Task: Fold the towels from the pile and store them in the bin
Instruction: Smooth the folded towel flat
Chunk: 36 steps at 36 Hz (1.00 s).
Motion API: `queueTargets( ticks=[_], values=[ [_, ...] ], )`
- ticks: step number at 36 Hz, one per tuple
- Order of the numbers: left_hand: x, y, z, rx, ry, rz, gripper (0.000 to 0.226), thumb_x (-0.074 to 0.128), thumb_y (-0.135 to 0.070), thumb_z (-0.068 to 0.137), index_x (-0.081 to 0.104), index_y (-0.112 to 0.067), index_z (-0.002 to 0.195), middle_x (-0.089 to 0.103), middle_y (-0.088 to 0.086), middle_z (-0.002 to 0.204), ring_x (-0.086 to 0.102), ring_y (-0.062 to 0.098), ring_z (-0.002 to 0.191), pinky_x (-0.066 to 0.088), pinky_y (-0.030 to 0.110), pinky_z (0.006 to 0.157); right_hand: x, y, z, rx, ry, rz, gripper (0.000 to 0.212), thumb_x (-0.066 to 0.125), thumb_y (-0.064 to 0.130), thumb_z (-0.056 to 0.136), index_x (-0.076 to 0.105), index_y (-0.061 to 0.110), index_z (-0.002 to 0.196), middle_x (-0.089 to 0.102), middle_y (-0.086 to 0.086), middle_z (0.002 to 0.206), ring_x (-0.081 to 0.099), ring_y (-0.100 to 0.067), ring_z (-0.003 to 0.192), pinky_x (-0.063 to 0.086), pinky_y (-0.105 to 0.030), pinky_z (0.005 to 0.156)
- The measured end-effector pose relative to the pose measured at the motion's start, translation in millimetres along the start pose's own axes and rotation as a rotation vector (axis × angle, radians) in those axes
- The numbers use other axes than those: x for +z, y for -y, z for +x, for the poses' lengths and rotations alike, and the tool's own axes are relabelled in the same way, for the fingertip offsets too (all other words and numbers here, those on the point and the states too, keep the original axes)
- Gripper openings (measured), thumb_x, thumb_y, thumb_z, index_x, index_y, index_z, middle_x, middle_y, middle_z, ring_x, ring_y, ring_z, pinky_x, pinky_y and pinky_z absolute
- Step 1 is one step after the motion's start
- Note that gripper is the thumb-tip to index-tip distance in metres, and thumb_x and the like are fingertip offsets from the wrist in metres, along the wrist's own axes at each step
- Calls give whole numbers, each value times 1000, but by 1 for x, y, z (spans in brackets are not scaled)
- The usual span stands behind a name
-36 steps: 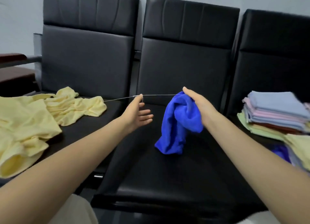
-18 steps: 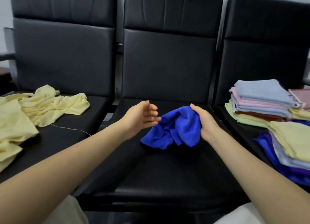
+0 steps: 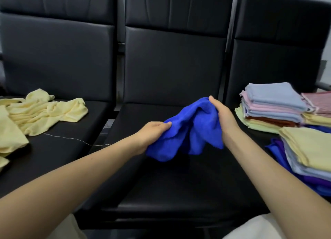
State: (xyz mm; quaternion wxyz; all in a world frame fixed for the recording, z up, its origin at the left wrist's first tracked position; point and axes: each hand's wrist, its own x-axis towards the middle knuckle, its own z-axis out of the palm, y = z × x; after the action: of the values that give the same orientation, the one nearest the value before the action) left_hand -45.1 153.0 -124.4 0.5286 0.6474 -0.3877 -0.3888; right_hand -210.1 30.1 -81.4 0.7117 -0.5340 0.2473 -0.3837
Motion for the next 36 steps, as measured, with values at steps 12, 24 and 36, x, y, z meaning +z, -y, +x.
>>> queueTargets(
  ticks=[12, 24, 36],
  values=[
    [-49, -24, -13, 746, -361, 806, 33, 49, -44, 93, 73, -23, 103, 47, -8, 75, 50, 11, 69, 41, 32, 65, -25, 0, -13, -572, -152, -828, 36, 58, 40, 89, 47, 18, 63, 45, -2, 61, 42, -11, 62, 35, -34, 61],
    [-37, 29, -15, 396, 66, 840, 38, 52, -45, 95, 71, -29, 66, 58, -9, 91, 57, 2, 88, 42, 27, 91, -60, -40, -43, 19, 164, -1215, 30, 72, 38, 85, 56, 19, 67, 52, 10, 59, 45, -5, 59, 39, -26, 62],
    [-13, 31, 7, 188, 88, 919, 18, 64, -43, 90, 65, -26, 96, 62, -10, 91, 57, 8, 88, 45, 23, 76, -46, -46, -43, 82, 174, -1286, 19, 76, 38, 82, 64, 27, 91, 53, 8, 67, 48, -6, 63, 39, -21, 61]
  ],
)
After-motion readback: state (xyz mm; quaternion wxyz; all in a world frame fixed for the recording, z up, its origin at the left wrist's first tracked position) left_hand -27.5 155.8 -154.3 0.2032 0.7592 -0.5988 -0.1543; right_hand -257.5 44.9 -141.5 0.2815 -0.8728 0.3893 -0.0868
